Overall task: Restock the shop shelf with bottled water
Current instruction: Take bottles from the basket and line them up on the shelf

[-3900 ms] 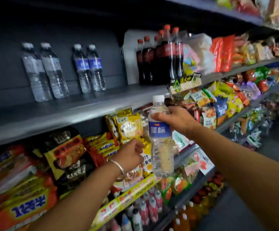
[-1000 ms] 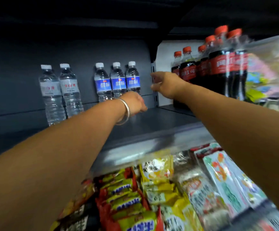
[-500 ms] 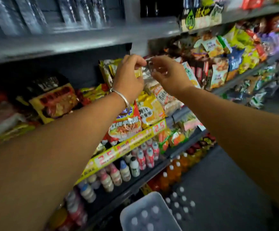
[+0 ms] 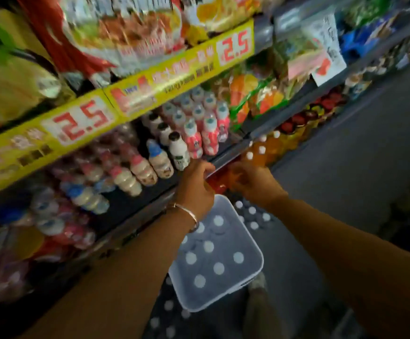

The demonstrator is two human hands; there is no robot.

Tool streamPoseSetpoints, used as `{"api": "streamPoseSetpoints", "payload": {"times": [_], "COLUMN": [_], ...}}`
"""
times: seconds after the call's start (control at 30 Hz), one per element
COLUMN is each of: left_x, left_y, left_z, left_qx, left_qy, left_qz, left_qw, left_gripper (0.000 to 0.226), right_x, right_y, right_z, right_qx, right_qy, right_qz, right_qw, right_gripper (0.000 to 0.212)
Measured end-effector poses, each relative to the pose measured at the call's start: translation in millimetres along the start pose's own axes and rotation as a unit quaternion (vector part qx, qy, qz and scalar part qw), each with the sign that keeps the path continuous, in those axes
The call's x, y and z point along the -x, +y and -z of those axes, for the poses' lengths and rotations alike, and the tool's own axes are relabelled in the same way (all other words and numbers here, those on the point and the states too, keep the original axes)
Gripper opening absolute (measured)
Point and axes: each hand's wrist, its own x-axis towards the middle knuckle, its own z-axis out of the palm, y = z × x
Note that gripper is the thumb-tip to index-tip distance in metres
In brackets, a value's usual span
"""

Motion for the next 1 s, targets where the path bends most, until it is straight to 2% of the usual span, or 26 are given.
{"api": "streamPoseSetpoints", "payload": {"times": [0.1,0.2,0.3,0.37,0.47,0.53,0.6,0.67,0.87,1.0], "left_x": [11,15,15,12,10,11,14,16,14,9], "left_y": [-54,-99,-132,-151,-169,-175,-179,-181,-162,-130], "left_z": [-46,-86,-114,-128,-141,-146,-149,-150,-134,-102], "left_qx": [-0.057,-0.109,-0.173,-0.212,-0.245,-0.27,-0.3,-0.314,-0.333,-0.356], "left_qy": [-0.061,-0.111,-0.148,-0.166,-0.171,-0.182,-0.196,-0.201,-0.224,-0.252], "left_qz": [0.04,0.074,0.089,0.079,0.069,0.062,0.05,0.05,0.059,0.064], "left_qw": [0.996,0.985,0.97,0.96,0.952,0.944,0.932,0.926,0.914,0.898], "left_gripper": [0.034,0.041,0.045,0.045,0.047,0.048,0.049,0.049,0.055,0.059], "right_x": [-11,-19,-28,-35,-44,-48,-48,-48,-39,-23], "right_y": [57,107,144,159,175,183,187,187,164,131], "right_z": [-68,-126,-170,-193,-221,-235,-242,-245,-225,-185], "right_qx": [0.06,0.04,0.095,0.11,0.098,0.075,0.09,0.123,0.14,0.138], "right_qy": [-0.139,-0.158,-0.193,-0.182,-0.123,-0.086,-0.075,-0.069,-0.036,-0.026], "right_qz": [-0.051,-0.097,-0.101,-0.121,-0.153,-0.17,-0.174,-0.169,-0.165,-0.114], "right_qw": [0.987,0.982,0.971,0.97,0.976,0.979,0.978,0.976,0.976,0.984], "right_gripper": [0.046,0.065,0.079,0.078,0.07,0.074,0.077,0.068,0.058,0.051]}}
